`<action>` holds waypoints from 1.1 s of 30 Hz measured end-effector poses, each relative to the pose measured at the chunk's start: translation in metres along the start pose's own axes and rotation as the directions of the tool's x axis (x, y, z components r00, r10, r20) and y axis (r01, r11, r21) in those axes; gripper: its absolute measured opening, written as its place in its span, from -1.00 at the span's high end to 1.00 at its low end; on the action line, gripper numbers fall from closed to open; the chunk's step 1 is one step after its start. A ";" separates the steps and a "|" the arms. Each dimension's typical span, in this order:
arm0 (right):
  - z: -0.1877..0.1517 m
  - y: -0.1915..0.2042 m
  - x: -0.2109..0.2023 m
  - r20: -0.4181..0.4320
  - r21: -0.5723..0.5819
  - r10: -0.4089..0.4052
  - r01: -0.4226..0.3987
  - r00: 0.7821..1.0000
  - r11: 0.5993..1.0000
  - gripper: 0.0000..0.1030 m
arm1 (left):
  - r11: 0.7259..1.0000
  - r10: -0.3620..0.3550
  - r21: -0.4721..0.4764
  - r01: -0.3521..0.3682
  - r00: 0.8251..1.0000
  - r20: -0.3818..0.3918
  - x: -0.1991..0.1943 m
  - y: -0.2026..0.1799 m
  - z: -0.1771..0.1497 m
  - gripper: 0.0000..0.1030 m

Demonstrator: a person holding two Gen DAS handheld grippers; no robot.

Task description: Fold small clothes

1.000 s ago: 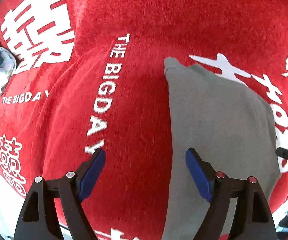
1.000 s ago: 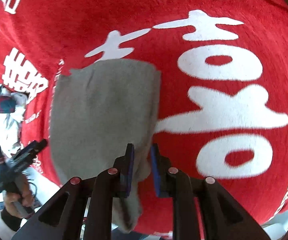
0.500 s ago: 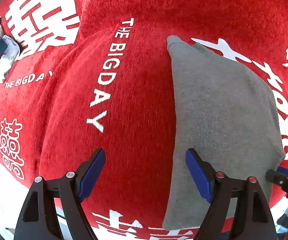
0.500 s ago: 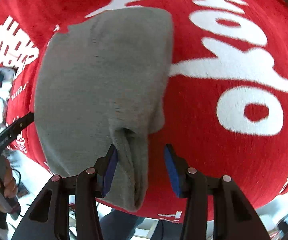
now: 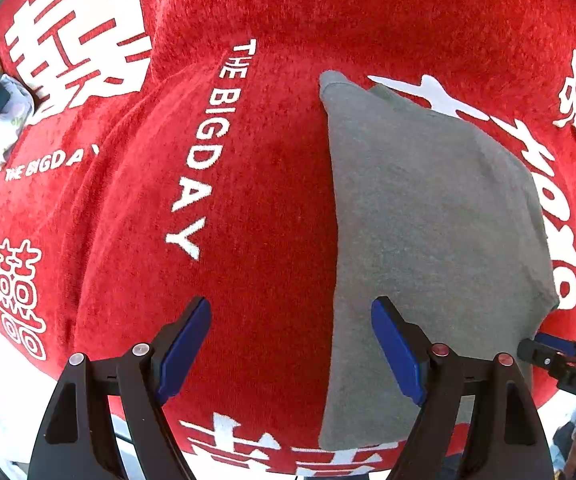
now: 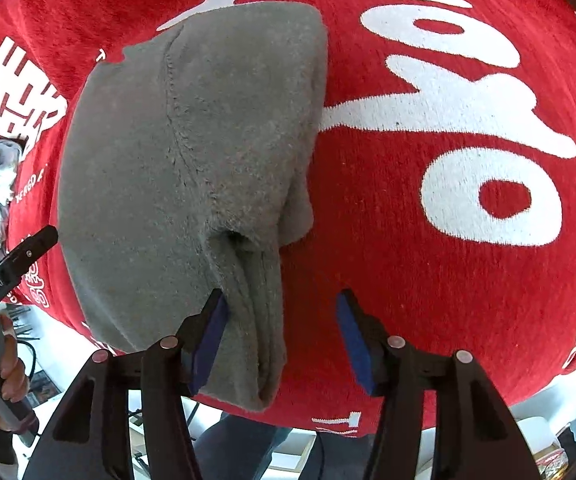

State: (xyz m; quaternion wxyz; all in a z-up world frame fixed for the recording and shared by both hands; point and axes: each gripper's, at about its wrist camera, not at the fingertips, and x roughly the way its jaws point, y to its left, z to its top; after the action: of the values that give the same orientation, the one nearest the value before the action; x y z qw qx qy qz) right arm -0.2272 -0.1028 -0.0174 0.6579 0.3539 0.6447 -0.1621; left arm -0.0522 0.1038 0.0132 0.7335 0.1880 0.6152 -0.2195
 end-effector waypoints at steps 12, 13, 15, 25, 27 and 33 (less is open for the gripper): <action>0.036 -0.020 -0.017 0.130 0.204 0.257 -0.280 0.958 0.938 0.58 | 0.999 0.044 -0.024 -0.044 0.999 -0.001 0.001 0.000 -0.005 -1.00; 0.038 -0.018 -0.018 0.127 0.191 0.250 -0.271 0.960 0.943 0.71 | 0.998 0.049 -0.027 -0.049 0.999 0.002 0.000 0.000 -0.005 -1.00; 0.037 -0.011 -0.023 0.134 0.136 0.185 -0.203 0.973 0.970 0.80 | 0.998 0.055 -0.039 -0.055 0.998 0.005 -0.001 0.000 -0.003 -1.00; 0.030 -0.009 -0.018 0.093 0.007 -0.010 0.009 0.996 1.000 0.81 | 0.997 0.062 -0.046 -0.064 0.997 -0.048 0.003 -0.004 -0.006 -1.00; 0.028 -0.009 -0.022 0.086 0.008 -0.014 0.013 0.996 1.000 0.81 | 0.997 0.070 -0.031 -0.072 0.997 -0.042 -0.002 -0.006 -0.007 -1.00; 0.029 -0.012 -0.028 0.073 0.035 -0.019 0.017 0.997 0.999 0.81 | 0.998 0.069 -0.010 -0.070 0.996 -0.052 -0.012 -0.008 -0.007 -1.00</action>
State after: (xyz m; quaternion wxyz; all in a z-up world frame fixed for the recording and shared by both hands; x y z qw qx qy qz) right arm -0.2166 -0.1374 0.0039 0.6735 0.3532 0.6203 -0.1921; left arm -0.0639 0.1014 0.0234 0.7257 0.2105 0.6282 -0.1853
